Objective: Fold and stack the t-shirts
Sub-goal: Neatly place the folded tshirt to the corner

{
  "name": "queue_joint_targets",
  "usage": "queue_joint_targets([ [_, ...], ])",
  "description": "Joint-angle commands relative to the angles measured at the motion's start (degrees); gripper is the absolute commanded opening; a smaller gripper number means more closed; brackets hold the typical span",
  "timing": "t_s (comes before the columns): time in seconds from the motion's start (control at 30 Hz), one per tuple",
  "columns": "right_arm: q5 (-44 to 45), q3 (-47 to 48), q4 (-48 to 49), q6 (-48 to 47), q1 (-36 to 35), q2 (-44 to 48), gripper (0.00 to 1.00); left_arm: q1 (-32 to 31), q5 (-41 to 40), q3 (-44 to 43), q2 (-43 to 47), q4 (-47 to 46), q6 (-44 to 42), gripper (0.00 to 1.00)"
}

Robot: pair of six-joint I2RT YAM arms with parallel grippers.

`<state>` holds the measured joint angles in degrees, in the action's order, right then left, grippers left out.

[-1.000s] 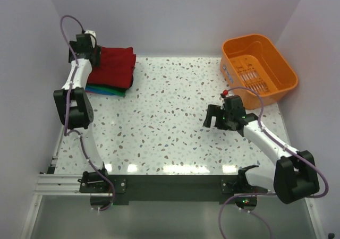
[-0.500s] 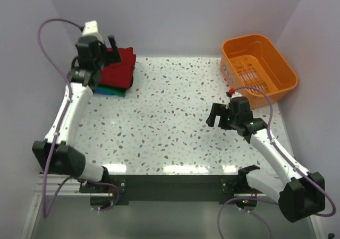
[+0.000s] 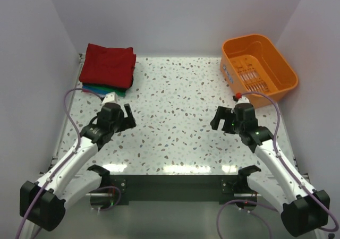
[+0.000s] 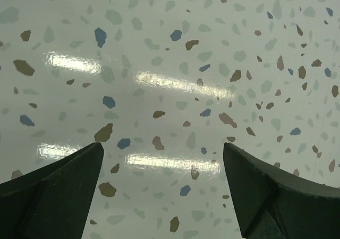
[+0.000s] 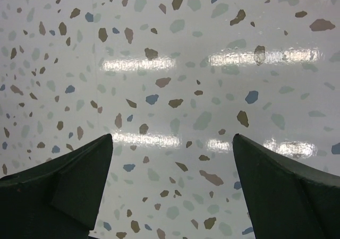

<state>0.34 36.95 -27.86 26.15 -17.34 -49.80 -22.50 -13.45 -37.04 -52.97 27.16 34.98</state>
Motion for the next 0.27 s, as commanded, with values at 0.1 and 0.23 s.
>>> queue_joint_targets([
  [0.1,3.09,-1.97,1.58,2.59,-0.24,3.83,0.99,-0.09,-2.82,1.09,3.22,0.63,6.33,1.0],
  [0.23,3.97,-1.18,0.61,2.85,-0.23,5.41,0.99,0.0,-3.24,-0.75,2.35,-0.44,5.63,1.0],
])
